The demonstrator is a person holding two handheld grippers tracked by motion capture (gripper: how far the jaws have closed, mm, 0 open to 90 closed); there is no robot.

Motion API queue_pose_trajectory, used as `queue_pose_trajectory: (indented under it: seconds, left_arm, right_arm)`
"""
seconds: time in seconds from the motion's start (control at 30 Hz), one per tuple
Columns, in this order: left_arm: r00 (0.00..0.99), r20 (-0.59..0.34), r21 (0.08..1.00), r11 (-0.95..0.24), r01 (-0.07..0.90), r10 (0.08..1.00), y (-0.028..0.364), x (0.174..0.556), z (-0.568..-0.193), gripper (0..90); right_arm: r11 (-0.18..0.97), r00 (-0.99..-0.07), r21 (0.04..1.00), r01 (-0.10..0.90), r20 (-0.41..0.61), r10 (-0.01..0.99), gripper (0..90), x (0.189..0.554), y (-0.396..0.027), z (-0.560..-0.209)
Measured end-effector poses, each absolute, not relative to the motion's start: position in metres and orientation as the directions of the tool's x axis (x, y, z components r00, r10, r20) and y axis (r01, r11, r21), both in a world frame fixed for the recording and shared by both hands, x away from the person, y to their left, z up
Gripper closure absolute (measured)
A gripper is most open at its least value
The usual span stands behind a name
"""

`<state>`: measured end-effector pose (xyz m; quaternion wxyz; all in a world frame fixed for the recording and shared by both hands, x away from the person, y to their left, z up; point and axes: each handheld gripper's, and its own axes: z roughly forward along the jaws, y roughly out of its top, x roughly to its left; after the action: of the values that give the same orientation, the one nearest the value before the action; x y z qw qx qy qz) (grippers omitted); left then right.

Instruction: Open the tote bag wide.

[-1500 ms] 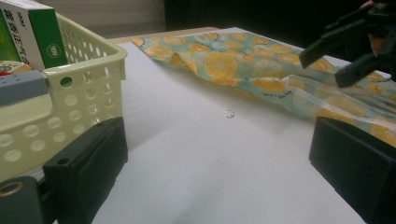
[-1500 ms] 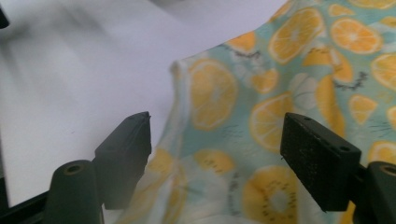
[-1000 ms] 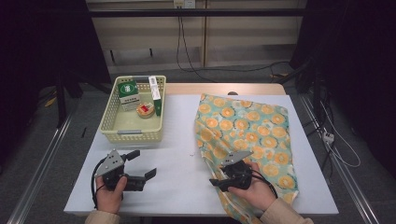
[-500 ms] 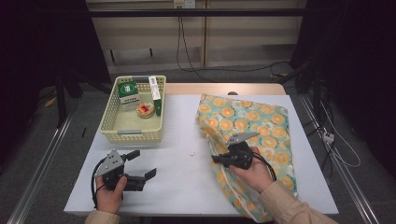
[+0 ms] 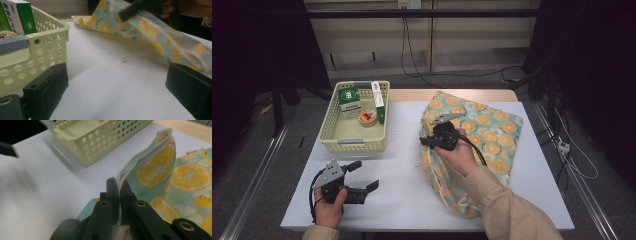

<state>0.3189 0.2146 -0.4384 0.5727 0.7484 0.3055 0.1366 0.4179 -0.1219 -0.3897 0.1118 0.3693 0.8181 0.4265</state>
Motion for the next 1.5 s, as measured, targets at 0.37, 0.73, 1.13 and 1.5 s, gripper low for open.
queue_pose_trajectory:
  seconds: [0.37, 0.73, 1.13, 1.5]
  left_arm:
    - [0.770, -0.155, 0.940, -0.147, 0.307, 0.619, 0.216, 0.319, -0.439, 4.3]
    - [0.773, -0.145, 0.940, -0.157, 0.302, 0.617, 0.212, 0.318, -0.438, 4.3]
    - [0.775, -0.138, 0.938, -0.169, 0.302, 0.617, 0.210, 0.318, -0.438, 4.3]
    - [0.776, -0.141, 0.937, -0.170, 0.304, 0.615, 0.208, 0.317, -0.437, 4.3]
  right_arm:
    - [0.268, -0.661, 0.792, 0.548, 0.214, 0.720, 58.8, 0.460, -0.112, -0.401]
    - [0.383, -0.721, 0.763, 0.520, 0.152, 0.676, 31.8, 0.411, -0.137, -0.404]
    - [0.492, -0.808, 0.745, 0.451, 0.105, 0.580, 31.8, 0.340, -0.141, -0.413]
    - [0.596, -0.867, 0.704, 0.385, 0.056, 0.495, 43.1, 0.297, -0.119, -0.428]
